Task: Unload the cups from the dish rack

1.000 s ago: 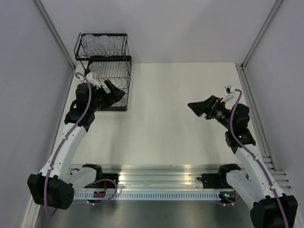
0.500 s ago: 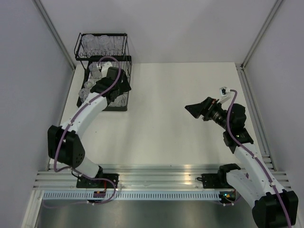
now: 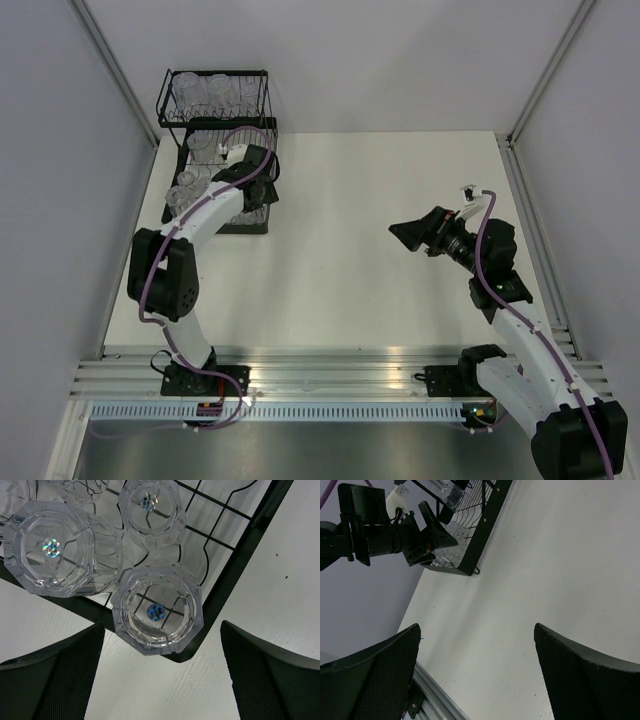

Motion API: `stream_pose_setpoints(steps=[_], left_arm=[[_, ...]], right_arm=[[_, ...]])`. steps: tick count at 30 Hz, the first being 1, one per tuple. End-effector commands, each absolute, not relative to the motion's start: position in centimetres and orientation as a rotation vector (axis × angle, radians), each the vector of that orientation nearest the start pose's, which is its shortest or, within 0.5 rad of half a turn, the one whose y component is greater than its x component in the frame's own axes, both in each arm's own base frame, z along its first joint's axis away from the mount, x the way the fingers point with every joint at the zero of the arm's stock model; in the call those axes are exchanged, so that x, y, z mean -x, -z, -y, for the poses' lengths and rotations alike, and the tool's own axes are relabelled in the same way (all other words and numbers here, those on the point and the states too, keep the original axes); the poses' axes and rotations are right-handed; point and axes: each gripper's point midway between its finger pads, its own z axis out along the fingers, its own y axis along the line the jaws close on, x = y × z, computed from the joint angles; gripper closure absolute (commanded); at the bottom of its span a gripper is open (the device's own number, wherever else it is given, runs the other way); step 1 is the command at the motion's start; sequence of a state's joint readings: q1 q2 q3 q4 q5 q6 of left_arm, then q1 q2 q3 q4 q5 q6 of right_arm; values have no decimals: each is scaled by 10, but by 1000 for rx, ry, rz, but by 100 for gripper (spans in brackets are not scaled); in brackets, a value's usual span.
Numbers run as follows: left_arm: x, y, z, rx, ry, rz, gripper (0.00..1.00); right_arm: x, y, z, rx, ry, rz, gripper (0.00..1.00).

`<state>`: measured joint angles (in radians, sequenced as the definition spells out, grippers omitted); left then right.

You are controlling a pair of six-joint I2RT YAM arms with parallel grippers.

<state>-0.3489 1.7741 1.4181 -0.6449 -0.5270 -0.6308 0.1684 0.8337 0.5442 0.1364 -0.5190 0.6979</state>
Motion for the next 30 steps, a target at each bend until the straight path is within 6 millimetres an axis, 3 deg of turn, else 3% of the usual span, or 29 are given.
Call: stream_pose_setpoints(steps=[1, 7, 14, 17, 20, 21, 23, 24, 25, 26, 30], left_arm=[[-436, -127, 76, 575, -251, -2308, 0], [-448, -107, 71, 582, -257, -2320, 1], [-462, -106, 75, 539, -198, -2275, 9], [-466, -104, 81, 503, -165, -2277, 21], [-461, -101, 84, 493, -139, -2297, 42], [-459, -101, 84, 494, -134, -2296, 55], [-453, -98, 83, 497, -134, -2305, 71], [-450, -104, 83, 495, -123, -2297, 86], [-446, -104, 83, 493, -121, -2303, 93], [-444, -109, 82, 498, -113, -2293, 97], [-439, -146, 81, 495, -68, -2231, 98]], right_arm=[[-277, -230, -160, -50, -1063, -1820, 2], [-277, -220, -161, -49, -1062, -1839, 2], [-275, -212, -163, -37, -1076, -1846, 2], [-274, -212, -166, -26, -1087, -1848, 2], [-274, -210, -166, -25, -1084, -1853, 2], [-274, -209, -165, -25, -1084, -1855, 2], [-275, -209, -166, -25, -1084, -1853, 2], [-274, -209, -166, -25, -1086, -1854, 2], [-274, -208, -166, -24, -1088, -1853, 2], [-275, -208, -166, -23, -1087, -1852, 2], [-277, -205, -167, -33, -1090, -1856, 2]])
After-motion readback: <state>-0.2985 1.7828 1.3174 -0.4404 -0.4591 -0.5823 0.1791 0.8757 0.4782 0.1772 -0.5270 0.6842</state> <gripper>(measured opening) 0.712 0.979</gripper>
